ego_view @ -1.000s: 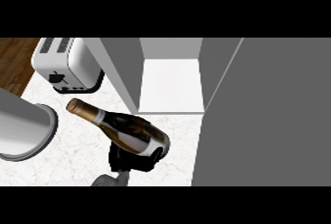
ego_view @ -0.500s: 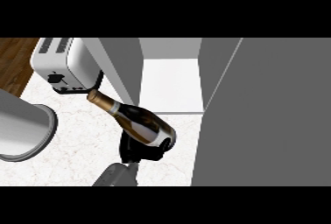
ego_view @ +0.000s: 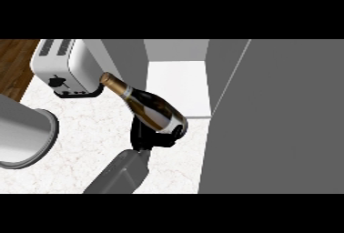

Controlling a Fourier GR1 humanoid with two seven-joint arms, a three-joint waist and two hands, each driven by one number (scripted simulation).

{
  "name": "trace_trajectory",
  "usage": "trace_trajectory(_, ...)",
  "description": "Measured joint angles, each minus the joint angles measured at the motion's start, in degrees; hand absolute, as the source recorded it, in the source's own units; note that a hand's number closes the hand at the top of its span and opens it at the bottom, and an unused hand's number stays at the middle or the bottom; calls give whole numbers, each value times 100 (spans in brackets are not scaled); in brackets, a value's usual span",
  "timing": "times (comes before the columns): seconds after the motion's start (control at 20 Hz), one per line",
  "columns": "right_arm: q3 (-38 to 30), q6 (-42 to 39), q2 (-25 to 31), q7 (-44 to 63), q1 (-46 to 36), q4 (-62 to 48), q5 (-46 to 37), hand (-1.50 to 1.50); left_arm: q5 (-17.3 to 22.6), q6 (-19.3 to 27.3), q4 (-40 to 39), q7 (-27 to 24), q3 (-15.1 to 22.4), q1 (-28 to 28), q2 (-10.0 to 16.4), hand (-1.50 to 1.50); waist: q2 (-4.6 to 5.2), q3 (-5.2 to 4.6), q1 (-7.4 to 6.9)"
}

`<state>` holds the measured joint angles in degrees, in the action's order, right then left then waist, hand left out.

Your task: Pick up the wine, place it into the cabinet and close the cabinet

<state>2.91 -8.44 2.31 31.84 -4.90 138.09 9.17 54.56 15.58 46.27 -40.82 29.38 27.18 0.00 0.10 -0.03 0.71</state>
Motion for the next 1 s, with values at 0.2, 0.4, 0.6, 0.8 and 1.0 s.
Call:
trace_trajectory(0.2,-155,-67,39,-71,29,-64,226,-150,237,95,-293,3,20,391,0,150,3,1,15)
trace_trajectory(0.4,-181,-7,59,-30,-134,-135,219,-150,471,78,-688,17,-104,780,-1,150,9,-1,17)
trace_trajectory(0.6,-173,-121,59,-209,29,-139,269,-150,761,-60,-1236,-158,-160,1199,-2,150,19,-3,56)
trace_trajectory(0.8,-82,-101,27,-237,55,-108,181,-150,940,-29,-1610,-248,-165,1601,-3,150,27,-5,79)
trace_trajectory(1.0,-27,-124,-24,-376,142,-171,113,-150,1019,-45,-1913,-180,-231,1949,-3,150,32,-5,83)
